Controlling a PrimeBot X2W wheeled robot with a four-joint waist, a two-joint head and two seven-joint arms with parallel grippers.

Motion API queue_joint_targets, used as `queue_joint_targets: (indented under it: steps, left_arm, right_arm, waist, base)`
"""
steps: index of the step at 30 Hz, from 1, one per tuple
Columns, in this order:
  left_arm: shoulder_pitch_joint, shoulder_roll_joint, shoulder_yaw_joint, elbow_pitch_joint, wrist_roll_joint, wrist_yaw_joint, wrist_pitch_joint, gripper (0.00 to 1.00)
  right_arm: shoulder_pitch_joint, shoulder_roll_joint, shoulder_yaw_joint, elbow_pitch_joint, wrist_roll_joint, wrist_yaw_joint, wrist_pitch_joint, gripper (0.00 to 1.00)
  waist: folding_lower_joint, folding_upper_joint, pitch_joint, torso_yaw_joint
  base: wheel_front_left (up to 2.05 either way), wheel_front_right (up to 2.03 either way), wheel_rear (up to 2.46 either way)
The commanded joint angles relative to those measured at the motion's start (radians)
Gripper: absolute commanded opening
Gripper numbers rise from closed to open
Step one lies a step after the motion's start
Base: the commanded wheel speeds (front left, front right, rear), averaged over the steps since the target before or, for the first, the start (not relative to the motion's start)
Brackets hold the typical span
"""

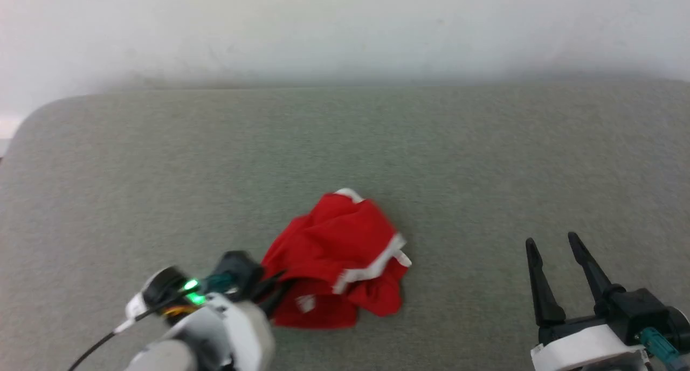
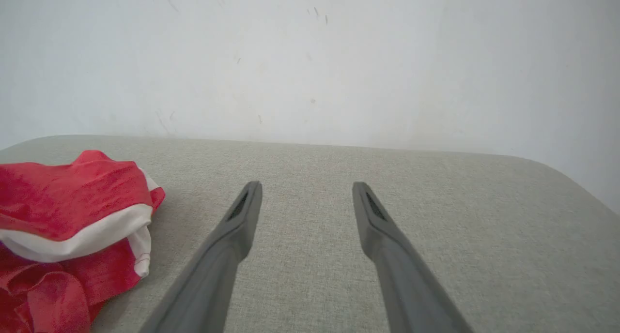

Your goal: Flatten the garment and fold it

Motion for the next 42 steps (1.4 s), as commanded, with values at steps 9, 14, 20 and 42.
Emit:
queue_joint_targets:
  steps: [9, 14, 20, 42]
  left_arm:
    - [0.1, 0.077, 0.046, 0.181, 0.017, 0.059, -0.105, 1.0]
    - [0.096, 0.005, 0.093, 0.21, 0.016, 0.145, -0.216, 1.0]
    - [0.115, -0.045, 0.175, 0.184, 0.012, 0.245, -0.387, 1.0]
    - [0.2, -0.194, 0.244, 0.071, 0.164, 0.307, -0.494, 1.0]
  right_arm:
    - [0.006, 0.003, 0.035, 0.026, 0.007, -0.002, -0.005, 1.0]
    - [0.0, 0.003, 0.062, 0.038, 0.0, -0.002, -0.005, 1.0]
    - [-0.055, -0.032, 0.18, 0.053, 0.024, -0.002, 0.098, 1.0]
    - [-0.451, -0.247, 0.658, 0.464, 0.297, -0.002, 0.64, 1.0]
  waist:
    - [0.0001, -0.0001, -0.07, 0.164]
    - [0.0001, -0.0001, -0.082, 0.202]
    - [0.0001, -0.0001, -0.103, 0.248]
    - [0.0001, -0.0001, -0.062, 0.43]
  base:
    - [0.0, 0.0, 0.0]
    - [0.0, 0.0, 0.0]
    - [0.0, 0.0, 0.0]
    - [0.0, 0.0, 0.0]
